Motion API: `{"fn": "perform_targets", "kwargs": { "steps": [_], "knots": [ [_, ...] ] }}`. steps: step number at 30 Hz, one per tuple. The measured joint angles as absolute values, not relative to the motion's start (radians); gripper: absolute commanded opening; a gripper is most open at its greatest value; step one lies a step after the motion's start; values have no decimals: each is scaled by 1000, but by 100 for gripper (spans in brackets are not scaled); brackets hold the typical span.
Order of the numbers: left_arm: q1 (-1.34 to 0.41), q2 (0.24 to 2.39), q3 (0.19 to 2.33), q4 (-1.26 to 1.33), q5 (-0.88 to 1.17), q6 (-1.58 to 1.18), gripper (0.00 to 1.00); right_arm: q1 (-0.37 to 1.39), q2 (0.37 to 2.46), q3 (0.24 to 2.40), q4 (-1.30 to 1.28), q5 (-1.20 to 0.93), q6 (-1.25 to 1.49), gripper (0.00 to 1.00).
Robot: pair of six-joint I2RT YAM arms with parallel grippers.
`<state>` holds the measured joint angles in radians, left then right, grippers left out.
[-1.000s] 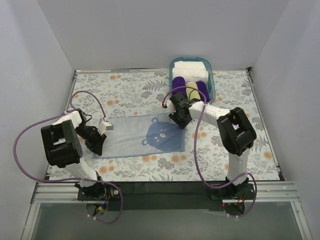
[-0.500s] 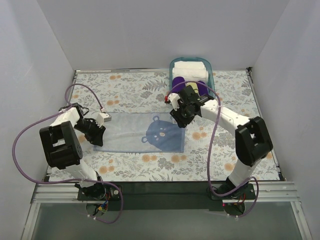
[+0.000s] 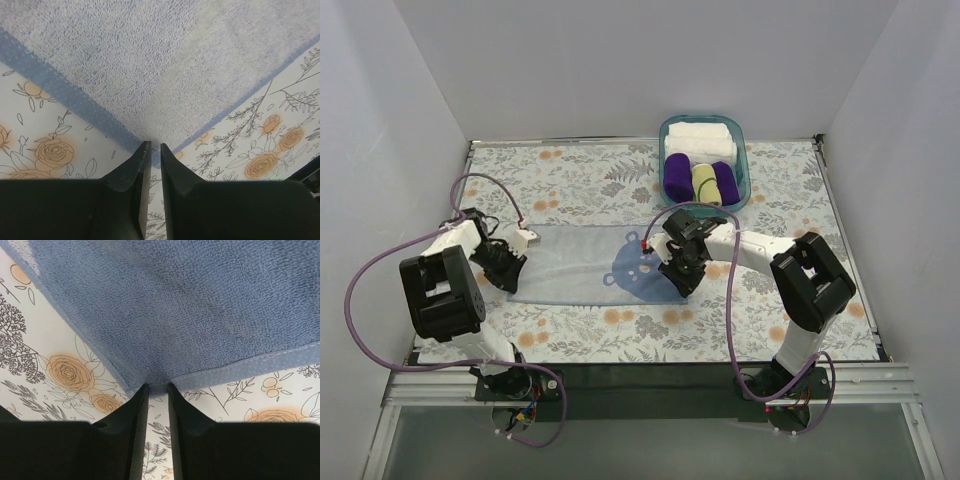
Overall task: Roll the towels
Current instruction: Flatten the towel
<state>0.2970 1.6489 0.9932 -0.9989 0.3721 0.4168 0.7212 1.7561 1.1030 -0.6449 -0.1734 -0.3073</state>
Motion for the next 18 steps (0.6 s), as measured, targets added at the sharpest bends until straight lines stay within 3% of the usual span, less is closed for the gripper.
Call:
{"fn": "perform_targets", "kwargs": {
  "steps": [18],
  "knots": [
    [297,1622,920,-922,303,386,9,748,1707,1033,-566,-98,-333,17]
  ]
}}
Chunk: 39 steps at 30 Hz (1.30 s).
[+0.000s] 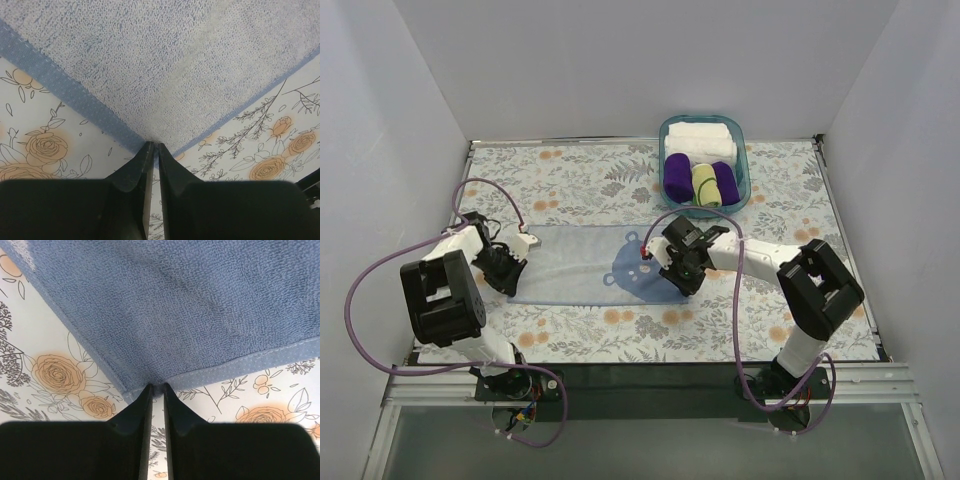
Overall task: Roll the towels
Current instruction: Flatten the towel
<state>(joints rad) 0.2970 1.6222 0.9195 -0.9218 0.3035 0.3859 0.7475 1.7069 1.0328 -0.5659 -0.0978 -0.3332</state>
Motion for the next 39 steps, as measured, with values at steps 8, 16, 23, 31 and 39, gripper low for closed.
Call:
{"fn": "perform_targets", "kwargs": {
  "steps": [8,16,23,31,39],
  "knots": [
    [297,1610,910,-915,303,389,8,801,1648,961,-505,-27,-422,17],
    [297,1578,883,-923,302,440,8,897,1596,904,-502,24,-502,18],
    [297,1528,832,-993,302,506,10,930,1592,910,-550,16,-525,30],
    [297,1540,935,-1148,355,521,33,888,1595,957,-665,-41,-482,51],
    [299,1658,1310,-1154,531,459,34,566,1594,1172,-640,-93,-379,38]
  ]
}}
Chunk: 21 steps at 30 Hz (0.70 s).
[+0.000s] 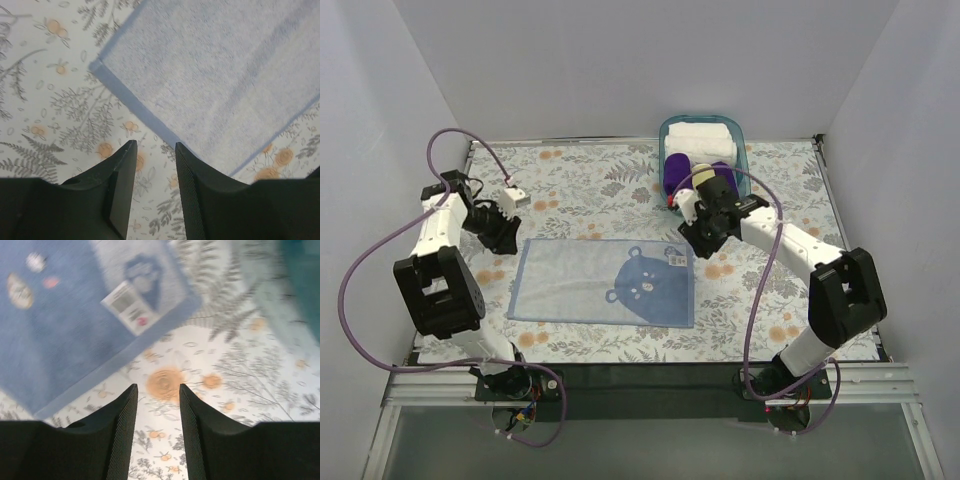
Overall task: Roll the towels
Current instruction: Flatten the towel
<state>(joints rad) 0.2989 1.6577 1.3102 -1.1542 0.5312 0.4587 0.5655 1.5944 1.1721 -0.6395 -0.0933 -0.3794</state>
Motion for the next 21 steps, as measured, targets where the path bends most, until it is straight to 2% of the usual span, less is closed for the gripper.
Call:
{"fn": "perform_targets", "kwargs": {
  "steps": [3,10,21],
  "knots": [
    [299,1711,1369,-1105,575,405,33,496,1610,1218,-598,-78,-321,36],
    [299,1843,1417,-984,616,306,33,500,1711,1210,-512,-51,-206,37],
    [299,1862,1414,-898,629,263,33,504,1770,1147,-331,24,-81,39]
  ]
}}
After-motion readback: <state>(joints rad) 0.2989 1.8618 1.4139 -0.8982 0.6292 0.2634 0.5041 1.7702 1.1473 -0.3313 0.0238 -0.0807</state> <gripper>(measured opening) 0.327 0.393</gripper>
